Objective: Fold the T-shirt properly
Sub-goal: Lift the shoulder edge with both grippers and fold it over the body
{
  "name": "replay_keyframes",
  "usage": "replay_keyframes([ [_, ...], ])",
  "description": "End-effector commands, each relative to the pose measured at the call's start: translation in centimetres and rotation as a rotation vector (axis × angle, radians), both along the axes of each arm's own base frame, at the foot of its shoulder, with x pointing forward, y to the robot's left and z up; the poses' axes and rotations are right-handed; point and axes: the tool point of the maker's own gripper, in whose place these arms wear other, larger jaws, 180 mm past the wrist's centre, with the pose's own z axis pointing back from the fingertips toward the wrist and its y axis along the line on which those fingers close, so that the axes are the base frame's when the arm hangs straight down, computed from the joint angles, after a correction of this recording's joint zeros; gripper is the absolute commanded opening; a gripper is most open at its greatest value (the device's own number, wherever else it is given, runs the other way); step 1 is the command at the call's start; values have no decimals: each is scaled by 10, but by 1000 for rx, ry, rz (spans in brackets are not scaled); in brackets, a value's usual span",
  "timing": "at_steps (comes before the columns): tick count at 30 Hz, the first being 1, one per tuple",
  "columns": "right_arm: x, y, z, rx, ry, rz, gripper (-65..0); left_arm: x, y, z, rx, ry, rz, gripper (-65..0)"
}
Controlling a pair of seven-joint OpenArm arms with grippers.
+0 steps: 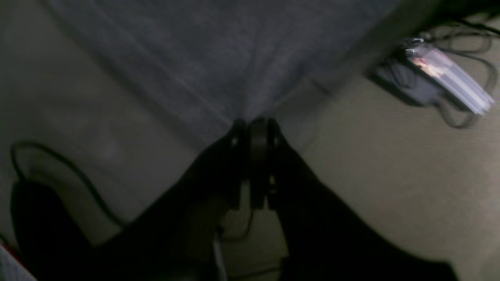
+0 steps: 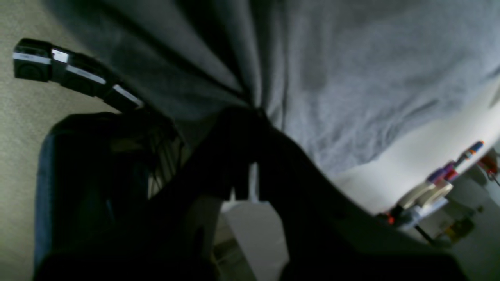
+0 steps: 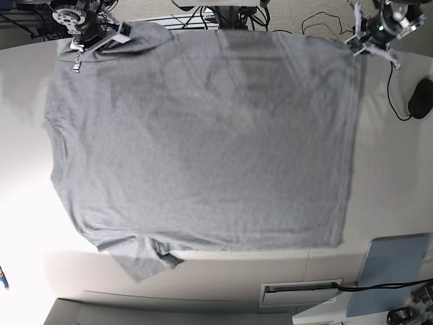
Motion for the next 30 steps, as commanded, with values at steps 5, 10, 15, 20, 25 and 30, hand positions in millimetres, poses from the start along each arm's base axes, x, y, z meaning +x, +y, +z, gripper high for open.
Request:
replay_keyframes([
  [5,-12,8,14,6,5,19,-650,-15,10,20,15,-13,-1,-650],
  [10,-16,11,22,-7,-17,38,-650,-23,13,28,11,-18,0,-650],
  [15,16,1,45,-60,-219,17,-650,1,15,47,-77,-128,107,-650],
  [20,49,-12,65,-85,-353,7,-650,20,21,52,-82,-166,163,-650],
  [25,78,-9,77,-12,-425,-21,-650,41,24,57,-91,-214,181,-650],
  [30,104,3,87,82,-487,-31,-650,59,28,59,-124,-258,223,-650],
])
